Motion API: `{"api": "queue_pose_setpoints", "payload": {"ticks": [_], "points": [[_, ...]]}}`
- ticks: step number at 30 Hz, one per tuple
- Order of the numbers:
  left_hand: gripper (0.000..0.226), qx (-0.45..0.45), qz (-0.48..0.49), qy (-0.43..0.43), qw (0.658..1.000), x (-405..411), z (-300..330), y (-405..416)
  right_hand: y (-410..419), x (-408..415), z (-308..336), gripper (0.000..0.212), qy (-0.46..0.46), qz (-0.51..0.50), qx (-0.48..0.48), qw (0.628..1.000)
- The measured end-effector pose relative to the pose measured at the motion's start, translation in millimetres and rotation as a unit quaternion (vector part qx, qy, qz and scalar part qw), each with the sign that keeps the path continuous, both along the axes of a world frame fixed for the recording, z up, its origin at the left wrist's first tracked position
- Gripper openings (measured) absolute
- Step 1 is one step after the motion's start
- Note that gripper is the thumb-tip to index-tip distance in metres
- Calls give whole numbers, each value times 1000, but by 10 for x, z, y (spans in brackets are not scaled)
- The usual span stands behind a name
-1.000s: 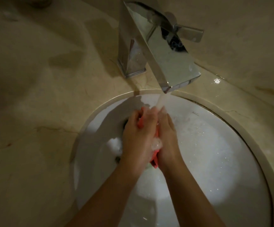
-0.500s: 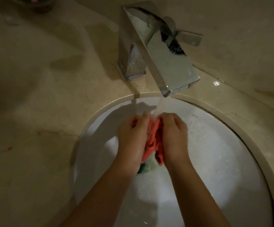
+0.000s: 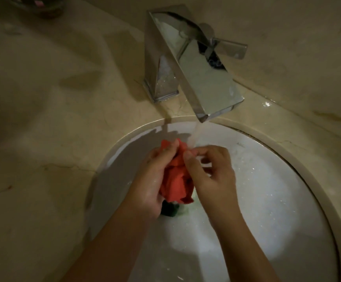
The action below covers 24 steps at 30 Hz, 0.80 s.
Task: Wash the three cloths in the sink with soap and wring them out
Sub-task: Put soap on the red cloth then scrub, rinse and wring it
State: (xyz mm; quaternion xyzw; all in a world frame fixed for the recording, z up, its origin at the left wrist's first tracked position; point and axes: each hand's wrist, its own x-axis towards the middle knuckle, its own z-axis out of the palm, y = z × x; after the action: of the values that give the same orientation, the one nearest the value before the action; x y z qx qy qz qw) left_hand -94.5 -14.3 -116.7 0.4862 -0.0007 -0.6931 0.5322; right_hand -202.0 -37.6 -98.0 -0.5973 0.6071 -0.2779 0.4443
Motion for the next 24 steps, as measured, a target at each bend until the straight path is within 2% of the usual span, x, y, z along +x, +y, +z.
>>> {"api": "queue_pose_setpoints", "payload": {"ticks": [2, 4, 5, 8, 10, 13, 15, 17, 20, 24], "points": [[52, 10, 14, -9, 1000, -36, -51, 13, -47, 45, -14, 32, -71, -14, 112, 991], [38, 20, 51, -30, 998, -112, -93, 3, -40, 135, -67, 23, -160, -39, 245, 955], [28, 30, 68, -76, 994, -158, -119, -8, -17, 186, -119, 20, -155, -53, 259, 952], [7, 38, 58, -279, 958, -261, -153, -29, 53, 318, -256, 21, -70, -97, 145, 982], [15, 10, 52, -338, 940, -276, -103, -37, 58, 353, -205, 24, -92, -123, 108, 982], [31, -2, 29, -393, 919, -265, -51, -98, -5, 351, -220, 26, -127, -129, 122, 976], [34, 11, 23, -391, 920, -250, -55, -134, -50, 385, -268, 31, -132, -127, 151, 971], [33, 34, 31, -365, 930, -231, -113, -137, -77, 394, -329, 28, -150, -123, 180, 965], [24, 72, 59, -321, 943, -220, -130, -109, -66, 374, -317, 28, -163, -127, 193, 959], [26, 80, 33, -285, 955, -240, -84, -69, -24, 330, -234, 23, -183, -141, 192, 954]]}}
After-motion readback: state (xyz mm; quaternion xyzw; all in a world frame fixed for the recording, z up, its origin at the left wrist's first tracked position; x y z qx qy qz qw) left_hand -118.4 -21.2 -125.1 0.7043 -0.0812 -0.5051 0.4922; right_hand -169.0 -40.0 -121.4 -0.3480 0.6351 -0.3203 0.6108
